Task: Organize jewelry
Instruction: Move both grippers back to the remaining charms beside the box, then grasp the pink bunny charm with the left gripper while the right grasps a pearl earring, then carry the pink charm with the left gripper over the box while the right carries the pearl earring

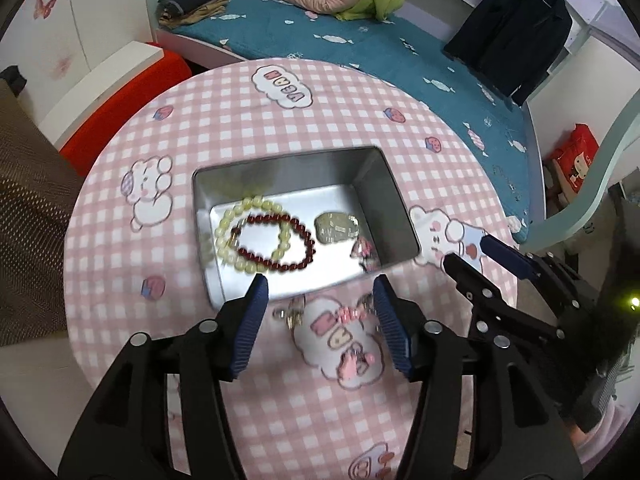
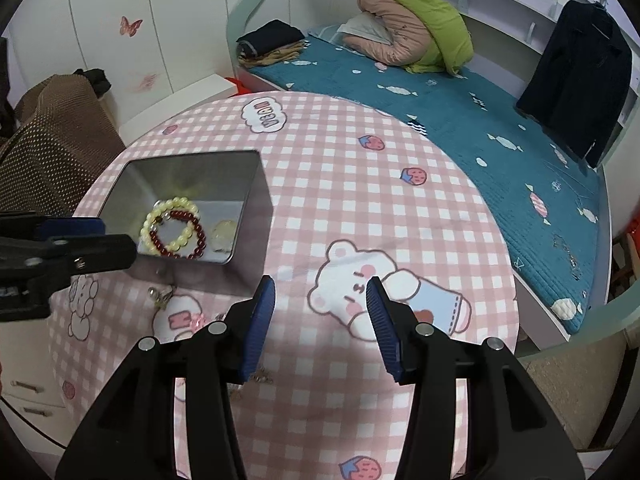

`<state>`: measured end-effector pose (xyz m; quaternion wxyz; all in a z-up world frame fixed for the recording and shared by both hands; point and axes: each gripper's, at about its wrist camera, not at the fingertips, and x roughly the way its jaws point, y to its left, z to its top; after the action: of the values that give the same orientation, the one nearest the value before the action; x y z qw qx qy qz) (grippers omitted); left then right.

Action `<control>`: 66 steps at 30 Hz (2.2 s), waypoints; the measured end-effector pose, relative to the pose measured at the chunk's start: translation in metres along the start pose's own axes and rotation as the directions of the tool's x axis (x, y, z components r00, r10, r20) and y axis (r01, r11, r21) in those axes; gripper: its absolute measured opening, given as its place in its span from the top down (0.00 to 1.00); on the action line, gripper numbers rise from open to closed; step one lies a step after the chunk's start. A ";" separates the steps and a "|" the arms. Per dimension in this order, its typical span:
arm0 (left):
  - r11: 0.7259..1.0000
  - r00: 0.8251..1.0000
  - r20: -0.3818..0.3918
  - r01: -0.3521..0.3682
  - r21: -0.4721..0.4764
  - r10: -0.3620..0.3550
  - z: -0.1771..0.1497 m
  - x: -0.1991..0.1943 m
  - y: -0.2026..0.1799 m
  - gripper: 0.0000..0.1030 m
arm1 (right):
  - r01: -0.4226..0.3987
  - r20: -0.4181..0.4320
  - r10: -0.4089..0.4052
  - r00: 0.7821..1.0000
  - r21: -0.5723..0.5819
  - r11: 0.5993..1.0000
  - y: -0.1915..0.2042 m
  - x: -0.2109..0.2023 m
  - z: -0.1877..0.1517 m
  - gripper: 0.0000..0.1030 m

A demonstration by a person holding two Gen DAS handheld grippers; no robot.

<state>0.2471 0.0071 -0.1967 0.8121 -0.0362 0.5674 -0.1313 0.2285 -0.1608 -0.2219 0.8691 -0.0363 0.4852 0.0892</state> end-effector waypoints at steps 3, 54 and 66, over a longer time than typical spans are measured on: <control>1.000 1.000 -0.011 0.002 -0.007 -0.002 -0.013 -0.004 -0.001 0.43 | -0.022 -0.009 0.022 1.000 -0.011 1.000 0.004 -0.002 -0.007 0.56; 1.000 0.983 -0.186 0.010 0.019 -0.006 -0.062 0.079 -0.020 0.92 | -0.132 -0.108 0.126 0.986 -0.053 0.990 0.026 0.005 -0.062 0.91; 1.000 0.988 -0.157 0.011 0.003 -0.010 -0.061 0.056 -0.008 0.92 | -0.119 -0.054 0.116 0.992 -0.054 0.991 0.024 -0.010 -0.049 0.91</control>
<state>0.2064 -0.0096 -0.2674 0.7643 -0.0272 0.6291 -0.1389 0.1778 -0.1459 -0.2384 0.8483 -0.0347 0.5058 0.1531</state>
